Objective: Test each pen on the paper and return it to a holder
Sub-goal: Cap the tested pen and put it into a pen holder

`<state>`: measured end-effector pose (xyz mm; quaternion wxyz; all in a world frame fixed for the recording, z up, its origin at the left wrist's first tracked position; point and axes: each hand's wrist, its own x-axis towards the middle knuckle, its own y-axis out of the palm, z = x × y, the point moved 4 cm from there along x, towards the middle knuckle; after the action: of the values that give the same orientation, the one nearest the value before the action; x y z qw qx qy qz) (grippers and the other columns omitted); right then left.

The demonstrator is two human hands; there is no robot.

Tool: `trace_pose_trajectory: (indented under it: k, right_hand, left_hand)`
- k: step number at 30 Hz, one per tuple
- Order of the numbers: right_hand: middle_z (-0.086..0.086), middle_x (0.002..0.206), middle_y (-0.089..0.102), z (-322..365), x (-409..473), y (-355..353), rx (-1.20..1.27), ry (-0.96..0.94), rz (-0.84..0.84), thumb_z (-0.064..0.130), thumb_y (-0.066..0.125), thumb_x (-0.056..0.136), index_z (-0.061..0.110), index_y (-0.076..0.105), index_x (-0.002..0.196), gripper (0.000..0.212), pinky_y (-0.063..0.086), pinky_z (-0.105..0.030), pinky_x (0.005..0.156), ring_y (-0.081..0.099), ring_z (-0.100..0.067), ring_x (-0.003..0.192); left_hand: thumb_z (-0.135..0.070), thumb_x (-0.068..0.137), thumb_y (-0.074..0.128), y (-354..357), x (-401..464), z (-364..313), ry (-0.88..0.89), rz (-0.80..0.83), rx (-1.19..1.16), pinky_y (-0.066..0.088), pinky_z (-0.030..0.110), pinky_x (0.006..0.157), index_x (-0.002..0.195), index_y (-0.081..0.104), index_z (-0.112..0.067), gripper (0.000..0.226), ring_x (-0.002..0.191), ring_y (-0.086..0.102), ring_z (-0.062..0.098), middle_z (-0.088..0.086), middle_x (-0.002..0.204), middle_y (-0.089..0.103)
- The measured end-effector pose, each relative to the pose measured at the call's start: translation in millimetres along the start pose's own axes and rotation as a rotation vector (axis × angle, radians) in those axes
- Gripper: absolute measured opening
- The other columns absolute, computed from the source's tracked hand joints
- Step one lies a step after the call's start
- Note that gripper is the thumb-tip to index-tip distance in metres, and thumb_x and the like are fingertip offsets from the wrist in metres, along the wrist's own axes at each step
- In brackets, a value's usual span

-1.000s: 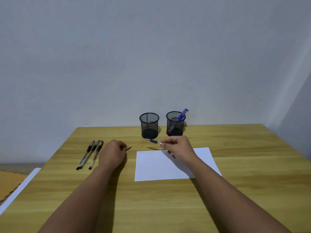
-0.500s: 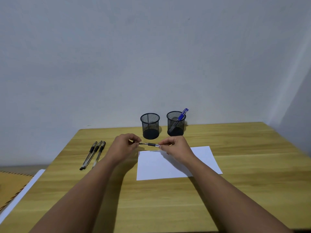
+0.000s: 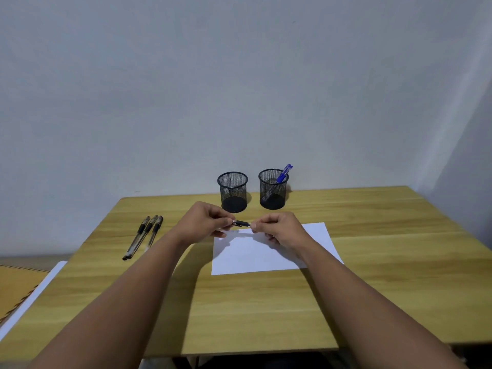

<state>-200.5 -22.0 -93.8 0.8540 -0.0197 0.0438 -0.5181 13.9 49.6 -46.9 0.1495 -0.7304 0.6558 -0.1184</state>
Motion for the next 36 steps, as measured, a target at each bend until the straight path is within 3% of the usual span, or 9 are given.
trace_pose_trajectory:
  k: [6, 12, 15, 19, 22, 26, 31, 33, 36]
  right_hand:
    - [-0.018, 0.082, 0.066, 15, -13, -1, 0.011, 0.010, -0.008, 0.007, 0.085, 0.089, -0.002, 0.081, 0.096, 0.012, 0.037, -0.022, 0.052, 0.043, -0.011, 0.057]
    - [0.005, 0.076, 0.075, 46, -10, -1, -0.276, -0.157, 0.065, 0.009, 0.081, 0.095, 0.010, 0.082, 0.101, 0.006, 0.049, -0.014, 0.061, 0.062, 0.000, 0.063]
    - [-0.007, 0.087, 0.077, 64, 4, 0, -0.478, -0.183, 0.106, 0.009, 0.076, 0.099, 0.011, 0.080, 0.102, 0.006, 0.057, -0.034, 0.084, 0.066, -0.014, 0.080]
    - [-0.021, 0.097, 0.081, 90, 35, -11, -0.406, -0.207, -0.058, 0.006, 0.072, 0.098, 0.016, 0.074, 0.089, 0.013, 0.057, -0.039, 0.080, 0.066, -0.021, 0.080]
    - [-0.006, 0.082, 0.081, 109, 68, -18, -0.346, -0.241, -0.169, 0.009, 0.079, 0.093, 0.020, 0.073, 0.086, 0.015, 0.052, -0.025, 0.065, 0.068, -0.010, 0.066]
    - [0.005, 0.075, 0.073, 126, 104, -6, -0.336, -0.351, -0.209, 0.009, 0.079, 0.093, 0.023, 0.072, 0.085, 0.018, 0.058, -0.029, 0.069, 0.075, -0.017, 0.069]
    - [-0.002, 0.080, 0.077, 131, 134, 13, -0.359, -0.427, -0.248, 0.007, 0.073, 0.093, 0.019, 0.076, 0.110, 0.021, 0.065, -0.035, 0.080, 0.080, -0.024, 0.084]
    - [0.002, 0.083, 0.078, 127, 140, 19, -0.410, -0.431, -0.273, 0.011, 0.075, 0.090, 0.021, 0.077, 0.104, 0.017, 0.061, -0.030, 0.079, 0.078, -0.020, 0.085]
    - [0.013, 0.072, 0.070, 118, 143, 27, -0.523, -0.393, -0.296, 0.018, 0.077, 0.084, 0.029, 0.071, 0.087, 0.013, 0.060, -0.032, 0.081, 0.074, -0.018, 0.083]
  left_hand:
    - [0.000, 0.089, 0.073, 9, -7, -18, -0.053, -0.013, -0.119, 0.062, 0.029, 0.071, 0.091, 0.077, 0.005, 0.007, 0.071, 0.071, 0.020, 0.016, 0.077, 0.074]
    - [-0.008, 0.093, 0.071, 4, -13, -32, -0.016, -0.079, -0.104, 0.063, 0.030, 0.069, 0.099, 0.076, -0.002, 0.010, 0.079, 0.072, 0.013, 0.010, 0.083, 0.075]
    - [-0.021, 0.095, 0.070, -5, -6, -30, 0.017, -0.226, -0.067, 0.064, 0.036, 0.076, 0.109, 0.074, -0.016, 0.016, 0.088, 0.072, 0.015, 0.008, 0.097, 0.075]
    - [-0.039, 0.090, 0.074, -22, 19, -13, 0.033, -0.381, 0.110, 0.056, 0.041, 0.092, 0.129, 0.064, -0.021, 0.044, 0.105, 0.066, 0.020, 0.003, 0.116, 0.069]
    - [-0.046, 0.083, 0.080, -30, 47, 2, -0.001, -0.447, 0.126, 0.050, 0.038, 0.096, 0.144, 0.051, -0.024, 0.071, 0.114, 0.058, 0.019, 0.001, 0.129, 0.060]
    - [-0.047, 0.070, 0.089, -27, 85, 19, -0.029, -0.408, 0.106, 0.044, 0.032, 0.092, 0.154, 0.036, -0.027, 0.101, 0.113, 0.053, 0.017, -0.002, 0.134, 0.051]
    - [-0.052, 0.058, 0.093, -10, 115, 25, 0.047, -0.367, 0.129, 0.047, 0.023, 0.091, 0.145, 0.046, -0.031, 0.102, 0.111, 0.061, 0.006, -0.016, 0.123, 0.059]
    - [-0.053, 0.053, 0.092, -7, 120, 26, 0.098, -0.382, 0.115, 0.050, 0.018, 0.086, 0.130, 0.054, -0.035, 0.087, 0.103, 0.061, -0.009, -0.024, 0.114, 0.064]
    - [-0.051, 0.052, 0.093, -4, 122, 27, 0.126, -0.398, 0.068, 0.055, 0.027, 0.092, 0.124, 0.059, -0.030, 0.082, 0.102, 0.063, -0.008, -0.019, 0.110, 0.069]
